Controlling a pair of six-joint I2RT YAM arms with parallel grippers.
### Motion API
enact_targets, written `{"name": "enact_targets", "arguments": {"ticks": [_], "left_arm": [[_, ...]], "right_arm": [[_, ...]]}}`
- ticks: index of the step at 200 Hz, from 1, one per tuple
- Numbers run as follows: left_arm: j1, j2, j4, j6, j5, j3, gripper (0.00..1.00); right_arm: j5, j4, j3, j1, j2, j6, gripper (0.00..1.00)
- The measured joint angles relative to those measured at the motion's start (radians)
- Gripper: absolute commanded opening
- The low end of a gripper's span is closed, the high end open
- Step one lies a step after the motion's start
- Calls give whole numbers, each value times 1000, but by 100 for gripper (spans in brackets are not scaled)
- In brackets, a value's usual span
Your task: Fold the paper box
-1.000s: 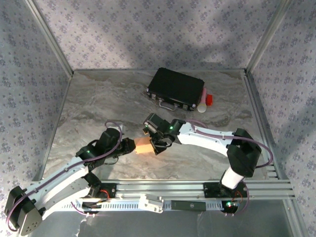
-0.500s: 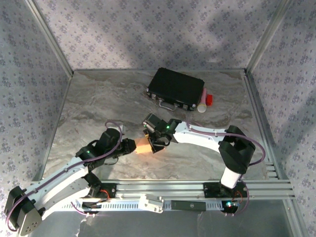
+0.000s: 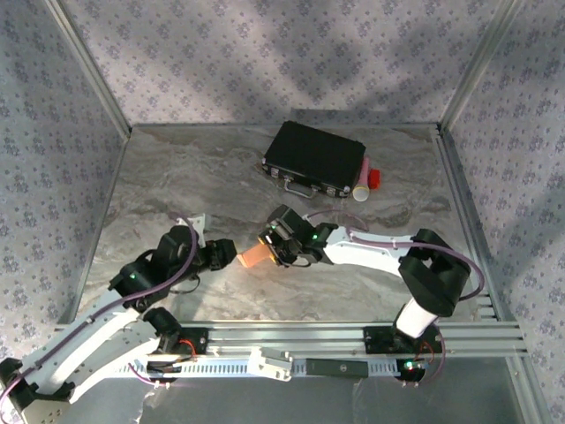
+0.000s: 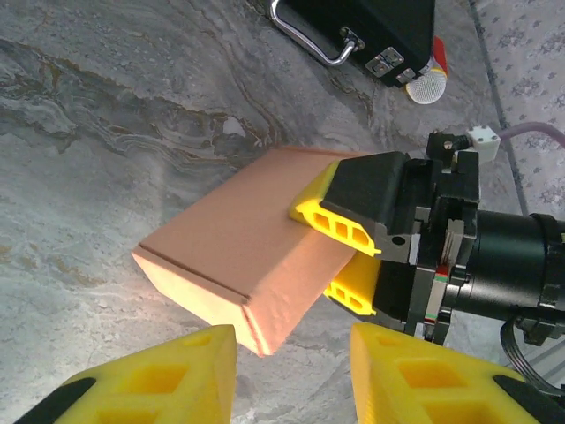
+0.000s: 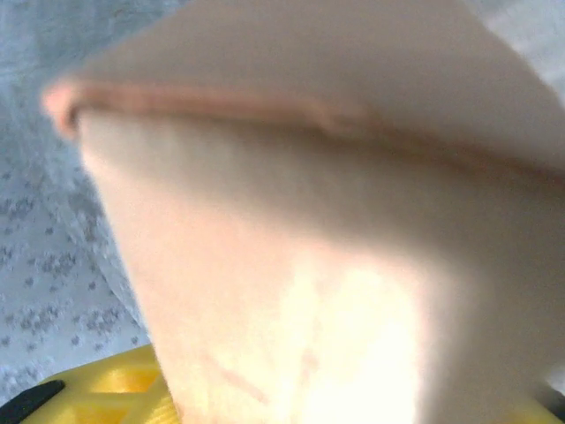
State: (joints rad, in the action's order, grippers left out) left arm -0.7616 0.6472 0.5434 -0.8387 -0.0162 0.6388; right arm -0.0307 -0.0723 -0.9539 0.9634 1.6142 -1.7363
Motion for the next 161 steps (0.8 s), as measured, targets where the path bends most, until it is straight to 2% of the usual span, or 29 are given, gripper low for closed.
{"name": "enact_targets", "arguments": {"ticks": [9, 45, 59, 78, 97, 114, 138, 161], "left_arm": [[0, -5, 7, 4, -1, 0, 38], [0, -39, -5, 19, 0, -23, 38], [0, -45, -9, 24, 0, -27, 39], [0, -45, -21, 31, 0, -27, 38], [0, -44, -21, 38, 0, -27, 38], [0, -44, -21, 39, 0, -27, 39], [0, -43, -21, 45, 0, -27, 40], [4, -43, -21, 53, -4, -27, 46]], "right_arm": [[5, 79, 58, -4, -16, 43, 54], [8, 544, 376, -38, -11, 142, 59], [-2, 679, 430, -50, 16, 150, 61], [5, 777, 435, -42, 41, 147, 70], [29, 806, 435, -14, 43, 135, 80], [66, 808, 436, 13, 41, 113, 98], [123, 731, 436, 42, -33, 102, 99], [237, 428, 410, 64, -224, 122, 99]]}}
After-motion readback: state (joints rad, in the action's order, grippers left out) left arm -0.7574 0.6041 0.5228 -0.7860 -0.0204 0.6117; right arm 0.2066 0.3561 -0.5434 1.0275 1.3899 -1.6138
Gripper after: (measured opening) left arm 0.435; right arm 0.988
